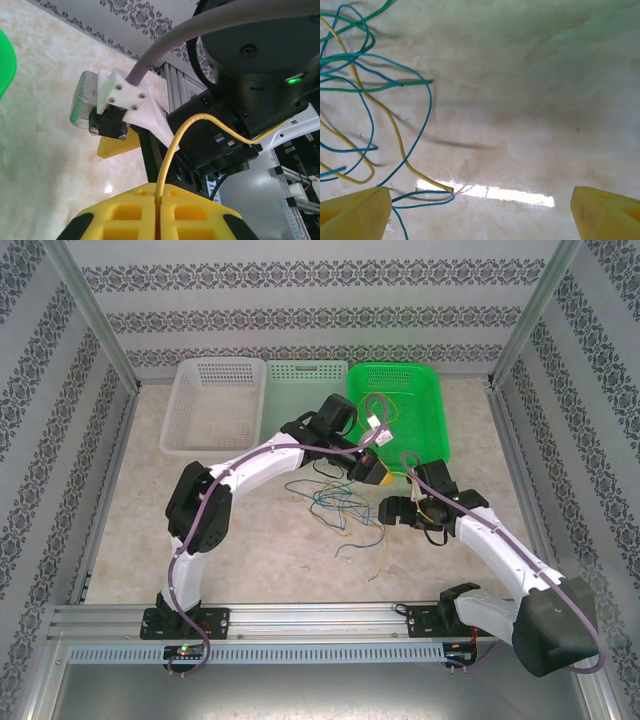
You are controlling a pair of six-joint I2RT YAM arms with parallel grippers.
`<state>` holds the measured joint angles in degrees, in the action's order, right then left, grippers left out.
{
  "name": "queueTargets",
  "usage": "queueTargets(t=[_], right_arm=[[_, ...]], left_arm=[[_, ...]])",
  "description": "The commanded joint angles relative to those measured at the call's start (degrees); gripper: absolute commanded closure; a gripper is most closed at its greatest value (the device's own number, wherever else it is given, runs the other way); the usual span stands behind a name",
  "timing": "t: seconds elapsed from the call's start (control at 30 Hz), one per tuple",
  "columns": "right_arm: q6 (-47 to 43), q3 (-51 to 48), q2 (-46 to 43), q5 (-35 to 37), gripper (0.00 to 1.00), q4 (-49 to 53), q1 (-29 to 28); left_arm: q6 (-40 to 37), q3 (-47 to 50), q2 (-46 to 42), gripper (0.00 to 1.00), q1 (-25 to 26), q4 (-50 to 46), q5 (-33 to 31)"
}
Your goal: Untangle the cables
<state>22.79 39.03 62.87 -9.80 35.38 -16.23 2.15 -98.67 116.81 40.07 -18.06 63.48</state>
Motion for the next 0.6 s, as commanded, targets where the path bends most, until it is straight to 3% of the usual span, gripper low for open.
queueTargets(t=[0.0, 0.37, 0.57], right_arm=[[1.51, 1.20, -2.64, 0.14, 0.07, -0.23, 0.85], [6.52, -5.92, -10.96, -7.22, 0.10, -9.27, 1.90], [8.18, -7.74, -10.76, -11.18, 0.21, -11.04, 2.00]], left_arm=[[2.63, 2.75, -3.33, 0.91, 0.55, 6.95, -2.08], [16.86, 12.08, -7.84, 0.96, -1.87, 25.69, -13.10], [20.22, 14.25, -9.57, 0.97, -2.58, 29.63, -16.05]])
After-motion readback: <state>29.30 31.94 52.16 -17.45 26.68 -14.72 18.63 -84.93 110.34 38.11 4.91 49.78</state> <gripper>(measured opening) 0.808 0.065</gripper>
